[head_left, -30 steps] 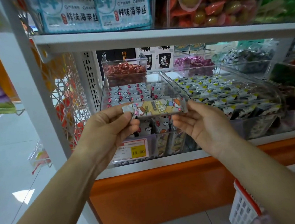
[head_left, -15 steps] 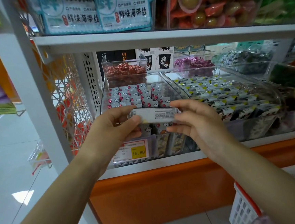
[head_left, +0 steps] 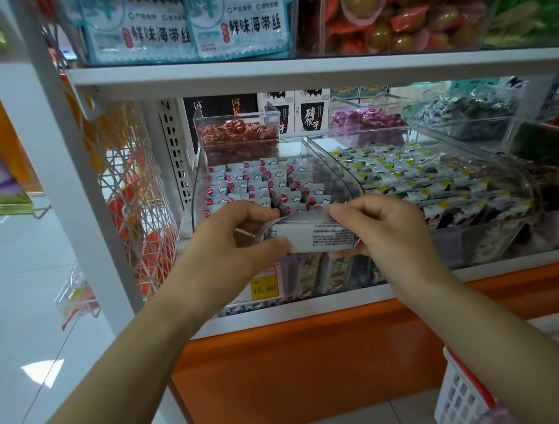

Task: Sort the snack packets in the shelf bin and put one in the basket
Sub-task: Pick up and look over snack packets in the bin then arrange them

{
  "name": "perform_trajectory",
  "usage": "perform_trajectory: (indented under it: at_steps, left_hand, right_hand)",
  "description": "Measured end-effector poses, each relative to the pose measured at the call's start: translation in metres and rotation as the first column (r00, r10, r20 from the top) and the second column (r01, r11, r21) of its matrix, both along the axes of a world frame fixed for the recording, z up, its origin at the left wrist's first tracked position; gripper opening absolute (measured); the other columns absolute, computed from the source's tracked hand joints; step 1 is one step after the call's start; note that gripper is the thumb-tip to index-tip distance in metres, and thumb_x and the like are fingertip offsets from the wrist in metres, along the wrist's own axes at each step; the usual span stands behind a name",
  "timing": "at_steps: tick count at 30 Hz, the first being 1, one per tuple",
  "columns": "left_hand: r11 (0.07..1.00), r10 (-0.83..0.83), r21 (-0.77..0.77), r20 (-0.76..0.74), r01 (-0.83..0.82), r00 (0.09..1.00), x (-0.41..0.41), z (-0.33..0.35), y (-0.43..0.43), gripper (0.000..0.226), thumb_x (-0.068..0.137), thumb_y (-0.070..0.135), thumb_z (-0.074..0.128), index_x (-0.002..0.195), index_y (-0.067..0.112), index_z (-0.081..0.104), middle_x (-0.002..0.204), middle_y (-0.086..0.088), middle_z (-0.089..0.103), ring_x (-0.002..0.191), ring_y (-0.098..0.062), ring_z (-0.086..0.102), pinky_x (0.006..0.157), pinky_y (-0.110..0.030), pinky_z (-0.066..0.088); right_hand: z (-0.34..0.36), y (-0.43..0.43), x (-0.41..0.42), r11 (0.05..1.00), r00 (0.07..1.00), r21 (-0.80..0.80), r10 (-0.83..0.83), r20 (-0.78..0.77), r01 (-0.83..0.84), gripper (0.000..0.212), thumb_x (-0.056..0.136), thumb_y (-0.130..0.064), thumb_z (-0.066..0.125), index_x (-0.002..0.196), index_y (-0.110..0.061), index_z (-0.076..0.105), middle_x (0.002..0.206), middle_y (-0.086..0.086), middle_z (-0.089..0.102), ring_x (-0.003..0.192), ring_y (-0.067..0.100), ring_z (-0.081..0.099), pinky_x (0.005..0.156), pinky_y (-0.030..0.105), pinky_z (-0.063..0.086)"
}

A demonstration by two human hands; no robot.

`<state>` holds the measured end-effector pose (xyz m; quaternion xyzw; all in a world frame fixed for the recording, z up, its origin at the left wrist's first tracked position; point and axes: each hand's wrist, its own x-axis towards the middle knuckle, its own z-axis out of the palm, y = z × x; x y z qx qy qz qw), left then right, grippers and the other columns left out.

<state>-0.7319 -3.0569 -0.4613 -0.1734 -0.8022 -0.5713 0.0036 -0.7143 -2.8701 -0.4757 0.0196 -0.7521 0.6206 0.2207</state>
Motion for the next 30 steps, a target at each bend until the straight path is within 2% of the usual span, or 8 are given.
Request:
perform_trajectory:
  at_steps: [4,6,9,16,20,23,26,30]
  left_hand:
    - [0.998,0.041,-0.040,-0.031,-0.043,0.999,-0.001,-0.001,0.000,0.019,0.078,0.032,0.068,0.086,0.016,0.062,0.083,-0.007,0.066,0.067,-0.011,0.063,0.056,-0.015,0.052]
    - [0.998,0.049,-0.026,-0.012,-0.049,0.999,-0.001,0.000,-0.002,0.021,0.077,0.032,0.069,0.082,0.012,0.063,0.077,-0.007,0.066,0.059,-0.009,0.062,0.051,-0.014,0.049]
    - [0.997,0.057,-0.047,-0.027,-0.059,0.998,-0.004,0.002,-0.007,0.025,0.077,0.035,0.068,0.071,0.010,0.064,0.065,-0.006,0.065,0.049,-0.004,0.057,0.048,-0.011,0.045]
    - [0.979,0.116,-0.143,-0.182,-0.143,0.976,-0.006,0.004,-0.012,0.022,0.078,0.033,0.067,0.066,0.015,0.069,0.064,-0.002,0.068,0.057,-0.009,0.061,0.044,-0.008,0.043]
    - [0.989,0.104,-0.084,-0.169,-0.119,0.980,-0.005,0.002,-0.008,0.017,0.083,0.028,0.063,0.070,0.019,0.067,0.065,0.001,0.068,0.059,-0.007,0.064,0.051,-0.016,0.053]
    - [0.998,-0.002,-0.062,-0.074,-0.002,0.997,-0.003,0.003,-0.006,0.007,0.077,0.033,0.065,0.082,0.029,0.064,0.083,0.004,0.067,0.070,-0.007,0.066,0.058,-0.016,0.055]
    - [0.994,-0.005,-0.110,-0.088,-0.005,0.996,-0.003,0.000,-0.007,0.015,0.078,0.029,0.068,0.088,0.036,0.059,0.091,0.005,0.065,0.076,-0.007,0.066,0.062,-0.014,0.054]
    - [0.995,0.007,-0.100,-0.130,-0.020,0.991,-0.003,0.000,-0.005,0.014,0.083,0.024,0.065,0.087,0.037,0.059,0.085,0.010,0.068,0.075,0.002,0.064,0.058,-0.007,0.048]
  right_hand:
    - [0.000,-0.003,0.002,0.977,0.997,0.213,0.004,-0.072,0.012,0.017,0.086,-0.024,0.064,0.070,-0.027,0.068,0.067,-0.004,0.068,0.066,0.010,0.064,0.065,0.036,0.056]
    - [0.000,-0.004,0.002,0.975,0.997,0.223,0.028,-0.078,-0.010,0.019,0.087,-0.023,0.063,0.070,-0.030,0.068,0.065,-0.010,0.067,0.064,0.004,0.063,0.062,0.030,0.055]
    - [0.000,-0.005,0.003,0.975,0.993,0.218,0.071,-0.097,-0.049,0.020,0.087,-0.018,0.063,0.070,-0.029,0.068,0.063,-0.020,0.066,0.061,-0.005,0.061,0.053,0.011,0.045]
    - [0.000,-0.006,0.002,0.978,0.988,0.193,0.098,-0.118,-0.074,0.020,0.086,-0.015,0.064,0.070,-0.028,0.067,0.060,-0.024,0.065,0.059,-0.008,0.060,0.051,0.006,0.041]
    - [-0.003,-0.006,0.000,0.984,0.992,0.176,0.037,-0.124,-0.015,0.017,0.087,-0.019,0.063,0.072,-0.027,0.068,0.060,-0.020,0.065,0.061,-0.004,0.060,0.053,0.011,0.044]
    - [-0.005,-0.006,-0.001,0.985,0.994,0.168,-0.023,-0.110,0.041,0.017,0.089,-0.022,0.061,0.073,-0.022,0.069,0.063,-0.010,0.064,0.063,0.005,0.062,0.060,0.030,0.054]
    - [-0.004,-0.003,-0.002,0.994,0.998,0.111,0.012,-0.059,-0.006,0.021,0.091,-0.018,0.059,0.073,-0.012,0.069,0.073,0.010,0.068,0.073,0.024,0.067,0.064,0.047,0.058]
    - [-0.004,0.002,-0.004,0.982,0.986,-0.114,0.156,0.064,-0.148,0.022,0.091,-0.014,0.057,0.074,-0.009,0.069,0.071,0.006,0.072,0.071,0.024,0.071,0.055,0.034,0.060]
